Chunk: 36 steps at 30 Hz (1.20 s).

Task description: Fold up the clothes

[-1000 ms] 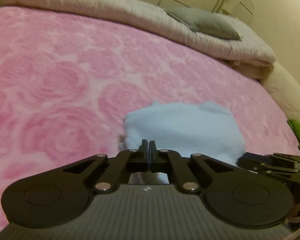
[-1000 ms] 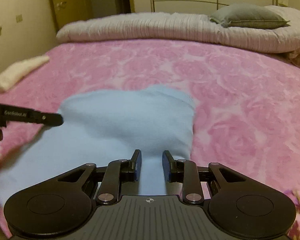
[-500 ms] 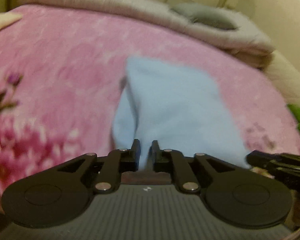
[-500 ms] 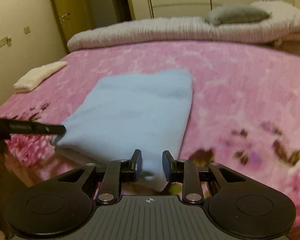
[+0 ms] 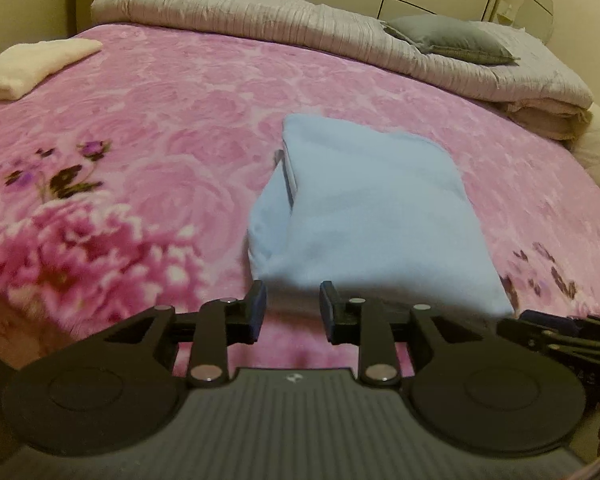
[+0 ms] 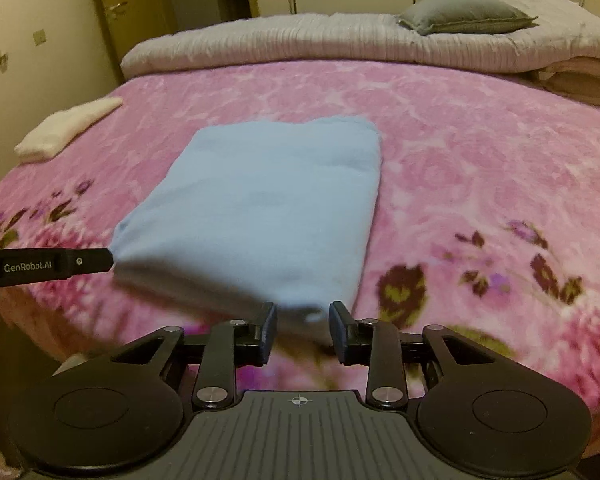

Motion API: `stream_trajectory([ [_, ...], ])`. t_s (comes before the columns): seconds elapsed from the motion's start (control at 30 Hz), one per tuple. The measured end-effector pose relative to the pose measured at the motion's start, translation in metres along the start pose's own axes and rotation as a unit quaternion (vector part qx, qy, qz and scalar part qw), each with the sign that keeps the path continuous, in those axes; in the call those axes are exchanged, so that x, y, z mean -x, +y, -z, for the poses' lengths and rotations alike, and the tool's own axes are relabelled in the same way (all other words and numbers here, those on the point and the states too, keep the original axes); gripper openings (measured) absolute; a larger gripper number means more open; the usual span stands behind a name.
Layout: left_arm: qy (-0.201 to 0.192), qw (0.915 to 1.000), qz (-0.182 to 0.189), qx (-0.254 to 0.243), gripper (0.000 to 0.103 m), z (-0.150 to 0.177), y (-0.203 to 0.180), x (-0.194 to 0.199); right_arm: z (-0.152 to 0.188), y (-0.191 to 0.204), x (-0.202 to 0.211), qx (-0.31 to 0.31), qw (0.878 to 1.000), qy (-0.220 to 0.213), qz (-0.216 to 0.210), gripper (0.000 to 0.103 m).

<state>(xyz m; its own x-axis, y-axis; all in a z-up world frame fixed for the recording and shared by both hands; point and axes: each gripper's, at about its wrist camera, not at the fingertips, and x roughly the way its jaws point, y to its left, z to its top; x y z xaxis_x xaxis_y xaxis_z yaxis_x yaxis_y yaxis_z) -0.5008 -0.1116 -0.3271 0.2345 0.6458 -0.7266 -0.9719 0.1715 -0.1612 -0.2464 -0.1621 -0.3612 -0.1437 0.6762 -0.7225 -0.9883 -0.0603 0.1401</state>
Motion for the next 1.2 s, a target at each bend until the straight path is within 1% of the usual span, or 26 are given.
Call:
stream_trajectory([
  [0.1, 0.002, 1.0000, 0.000, -0.004, 0.026, 0.009, -0.003, 0.009, 0.008, 0.002, 0.005, -0.012, 1.000, 0.008, 0.005, 0.037],
  [0.2, -0.004, 0.9999, -0.003, -0.010, 0.026, 0.013, -0.007, 0.021, 0.013, 0.005, 0.015, -0.019, 1.000, 0.004, 0.001, 0.040],
  [0.3, -0.009, 0.9998, -0.005, -0.015, 0.029, 0.017, -0.010, 0.032, 0.015, 0.010, 0.027, -0.017, 1.000, -0.008, 0.000, 0.045],
  [0.37, -0.013, 0.9997, -0.006, -0.019, 0.033, 0.020, -0.012, 0.040, 0.016, 0.014, 0.035, -0.015, 1.000, -0.016, -0.001, 0.047],
  [0.43, -0.017, 0.9996, -0.008, -0.022, 0.034, 0.023, -0.015, 0.048, 0.017, 0.018, 0.044, -0.013, 1.000, -0.024, -0.002, 0.049],
  [0.5, -0.021, 0.9994, -0.009, -0.026, 0.036, 0.025, -0.017, 0.056, 0.018, 0.022, 0.052, -0.011, 0.999, -0.032, -0.003, 0.052],
  [0.67, -0.026, 0.9989, -0.011, -0.036, 0.039, 0.031, -0.019, 0.072, 0.022, 0.031, 0.072, -0.003, 0.999, -0.050, -0.007, 0.054],
  [0.8, -0.030, 0.9987, -0.008, -0.041, 0.040, 0.029, -0.020, 0.075, 0.024, 0.034, 0.083, 0.002, 0.998, -0.064, -0.010, 0.056],
  [0.97, -0.031, 0.9989, 0.002, -0.036, 0.042, 0.021, -0.015, 0.066, 0.018, 0.029, 0.087, -0.007, 0.997, -0.080, 0.001, 0.057],
  [1.03, -0.030, 0.9989, 0.011, -0.034, 0.042, 0.017, -0.012, 0.059, 0.016, 0.025, 0.085, -0.010, 0.996, -0.084, 0.005, 0.057],
  [1.1, -0.037, 0.9985, 0.034, -0.020, 0.042, 0.012, -0.004, 0.051, 0.014, 0.016, 0.081, -0.021, 0.996, -0.088, 0.000, 0.057],
  [1.17, -0.046, 0.9947, 0.082, 0.041, 0.043, 0.007, 0.022, 0.042, 0.011, -0.001, 0.076, -0.052, 0.994, -0.097, -0.022, 0.057],
  [1.2, -0.051, 0.9903, 0.107, 0.073, 0.045, 0.004, 0.035, 0.037, 0.010, -0.009, 0.074, -0.067, 0.992, -0.101, -0.034, 0.057],
])
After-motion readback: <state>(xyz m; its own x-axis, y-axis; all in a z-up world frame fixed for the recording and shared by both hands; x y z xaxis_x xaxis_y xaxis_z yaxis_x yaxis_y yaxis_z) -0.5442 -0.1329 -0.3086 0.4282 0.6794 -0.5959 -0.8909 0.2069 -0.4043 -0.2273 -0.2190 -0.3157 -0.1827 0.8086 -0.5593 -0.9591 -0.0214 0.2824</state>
